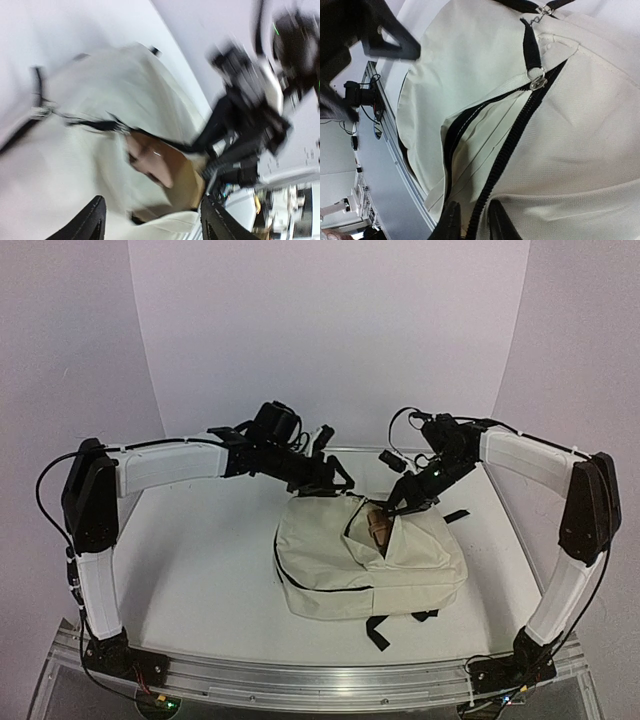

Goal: Pack the student bag
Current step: Place the personal item in the student bag, then zip the student bag at the center of the board.

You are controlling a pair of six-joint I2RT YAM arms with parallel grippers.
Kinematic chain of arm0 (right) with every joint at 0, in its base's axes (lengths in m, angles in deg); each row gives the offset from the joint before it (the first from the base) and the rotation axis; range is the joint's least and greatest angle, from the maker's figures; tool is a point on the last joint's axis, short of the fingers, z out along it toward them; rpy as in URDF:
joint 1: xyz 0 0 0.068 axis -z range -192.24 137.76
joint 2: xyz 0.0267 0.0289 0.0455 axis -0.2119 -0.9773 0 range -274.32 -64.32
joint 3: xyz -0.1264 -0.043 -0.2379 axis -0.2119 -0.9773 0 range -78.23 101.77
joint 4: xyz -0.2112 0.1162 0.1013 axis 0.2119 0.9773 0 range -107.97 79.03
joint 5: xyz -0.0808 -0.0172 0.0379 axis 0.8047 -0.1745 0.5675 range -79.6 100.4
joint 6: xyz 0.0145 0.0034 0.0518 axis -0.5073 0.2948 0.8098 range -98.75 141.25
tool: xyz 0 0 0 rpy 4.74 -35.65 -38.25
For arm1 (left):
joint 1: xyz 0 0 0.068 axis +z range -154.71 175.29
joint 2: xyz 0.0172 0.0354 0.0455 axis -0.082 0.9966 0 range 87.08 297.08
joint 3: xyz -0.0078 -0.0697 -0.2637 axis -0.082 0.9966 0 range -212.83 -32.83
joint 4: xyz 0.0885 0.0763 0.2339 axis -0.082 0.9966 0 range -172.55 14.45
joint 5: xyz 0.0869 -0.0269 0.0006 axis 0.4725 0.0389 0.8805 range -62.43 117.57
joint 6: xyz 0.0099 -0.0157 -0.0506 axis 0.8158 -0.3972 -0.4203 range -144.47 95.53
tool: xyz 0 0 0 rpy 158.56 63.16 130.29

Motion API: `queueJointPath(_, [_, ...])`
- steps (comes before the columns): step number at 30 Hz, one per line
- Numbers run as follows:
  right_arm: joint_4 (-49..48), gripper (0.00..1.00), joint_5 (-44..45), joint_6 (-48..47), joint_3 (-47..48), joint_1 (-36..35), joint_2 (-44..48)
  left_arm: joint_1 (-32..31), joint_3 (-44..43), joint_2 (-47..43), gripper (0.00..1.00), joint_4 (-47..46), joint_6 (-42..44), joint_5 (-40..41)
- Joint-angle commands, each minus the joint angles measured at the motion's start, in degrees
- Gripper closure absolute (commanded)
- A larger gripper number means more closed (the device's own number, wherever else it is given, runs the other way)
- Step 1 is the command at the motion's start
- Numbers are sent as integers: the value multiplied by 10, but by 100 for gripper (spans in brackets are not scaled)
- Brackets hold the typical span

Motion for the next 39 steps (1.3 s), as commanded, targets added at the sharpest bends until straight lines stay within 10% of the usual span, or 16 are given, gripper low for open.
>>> queueJointPath(1, [-12,63,-21,-18,-19,-38,23,51,-47,-9,33,70,-19,78])
queueJointPath(15, [40,12,-23,-67,66,-15,15,45,-253,164,37,182,-35,15])
queueJointPath(39, [40,34,69,-57,232,40,-143,26,-259,233,46,72,-142,-21])
